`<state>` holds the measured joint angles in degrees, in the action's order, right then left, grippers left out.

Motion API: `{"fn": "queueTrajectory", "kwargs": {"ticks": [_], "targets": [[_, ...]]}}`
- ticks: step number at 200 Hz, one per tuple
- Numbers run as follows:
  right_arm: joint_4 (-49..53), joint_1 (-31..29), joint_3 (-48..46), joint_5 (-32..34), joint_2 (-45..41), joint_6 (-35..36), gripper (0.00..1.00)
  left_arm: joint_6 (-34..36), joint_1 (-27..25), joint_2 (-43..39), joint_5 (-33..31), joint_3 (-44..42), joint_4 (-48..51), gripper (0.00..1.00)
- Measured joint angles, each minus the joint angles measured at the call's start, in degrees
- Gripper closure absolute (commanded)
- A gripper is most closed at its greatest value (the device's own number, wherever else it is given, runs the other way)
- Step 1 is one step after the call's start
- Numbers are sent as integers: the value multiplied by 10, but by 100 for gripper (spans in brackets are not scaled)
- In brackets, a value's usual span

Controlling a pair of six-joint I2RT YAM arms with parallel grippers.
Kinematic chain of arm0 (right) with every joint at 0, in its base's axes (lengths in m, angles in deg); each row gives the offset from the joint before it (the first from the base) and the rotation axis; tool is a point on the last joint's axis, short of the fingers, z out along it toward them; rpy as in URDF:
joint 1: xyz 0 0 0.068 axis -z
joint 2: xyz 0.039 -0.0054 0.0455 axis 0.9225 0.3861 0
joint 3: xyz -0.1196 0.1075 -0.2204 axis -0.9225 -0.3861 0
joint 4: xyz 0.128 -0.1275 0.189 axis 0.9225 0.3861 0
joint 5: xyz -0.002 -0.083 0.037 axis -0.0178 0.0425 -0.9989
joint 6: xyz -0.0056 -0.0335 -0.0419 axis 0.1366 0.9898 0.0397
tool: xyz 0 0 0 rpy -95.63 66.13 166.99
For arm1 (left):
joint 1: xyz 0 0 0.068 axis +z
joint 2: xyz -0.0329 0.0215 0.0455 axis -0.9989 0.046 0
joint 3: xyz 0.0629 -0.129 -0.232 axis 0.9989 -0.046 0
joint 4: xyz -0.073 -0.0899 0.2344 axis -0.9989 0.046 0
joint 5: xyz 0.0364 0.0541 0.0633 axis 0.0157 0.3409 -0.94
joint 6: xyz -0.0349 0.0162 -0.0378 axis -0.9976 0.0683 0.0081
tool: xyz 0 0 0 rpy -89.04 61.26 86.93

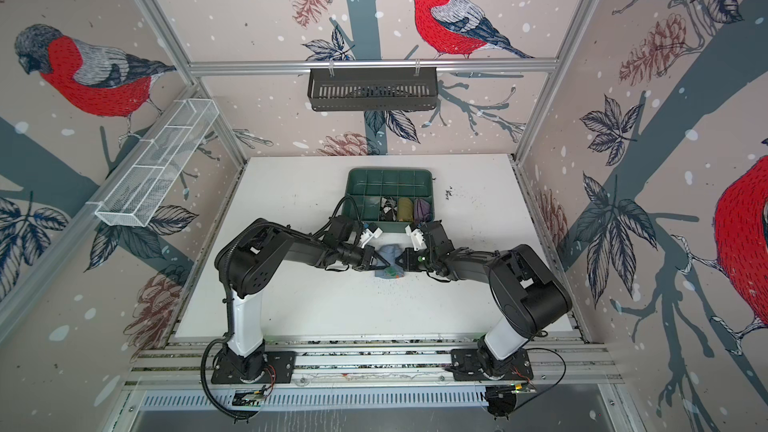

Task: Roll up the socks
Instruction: 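Lift the rolled sock toward the tray with the left gripper while the right draws back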

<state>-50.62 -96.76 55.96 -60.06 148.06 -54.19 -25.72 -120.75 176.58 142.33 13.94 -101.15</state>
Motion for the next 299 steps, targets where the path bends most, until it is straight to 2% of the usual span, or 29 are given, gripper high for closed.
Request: {"fn": "queueTrajectory", "kwargs": {"ticks": [18, 42, 56, 99, 141, 175, 201, 241, 299], "targets": [[-1, 0, 0, 0, -5, 0, 85, 1, 0, -19, -30, 3, 32, 100], [0, -1, 0, -2, -19, 0, 58, 31, -2, -45, -80, 25, 97, 100], [9, 0, -2, -6, -31, 1, 52, 52, -4, -58, -118, 44, 133, 100], [34, 23, -10, -6, -100, 5, 51, 130, -33, -84, -195, 108, 275, 100], [68, 52, -24, -2, -162, 14, 50, 185, -52, -134, -244, 168, 412, 100], [90, 70, -25, 4, -195, 21, 50, 222, -50, -181, -274, 243, 507, 100], [108, 79, -15, 6, -222, 24, 51, 251, -23, -183, -283, 317, 553, 100], [123, 85, 2, 6, -242, 32, 51, 293, 42, -134, -269, 420, 604, 100], [140, 88, 16, 7, -247, 35, 51, 358, 96, 17, -232, 609, 701, 100]]}}
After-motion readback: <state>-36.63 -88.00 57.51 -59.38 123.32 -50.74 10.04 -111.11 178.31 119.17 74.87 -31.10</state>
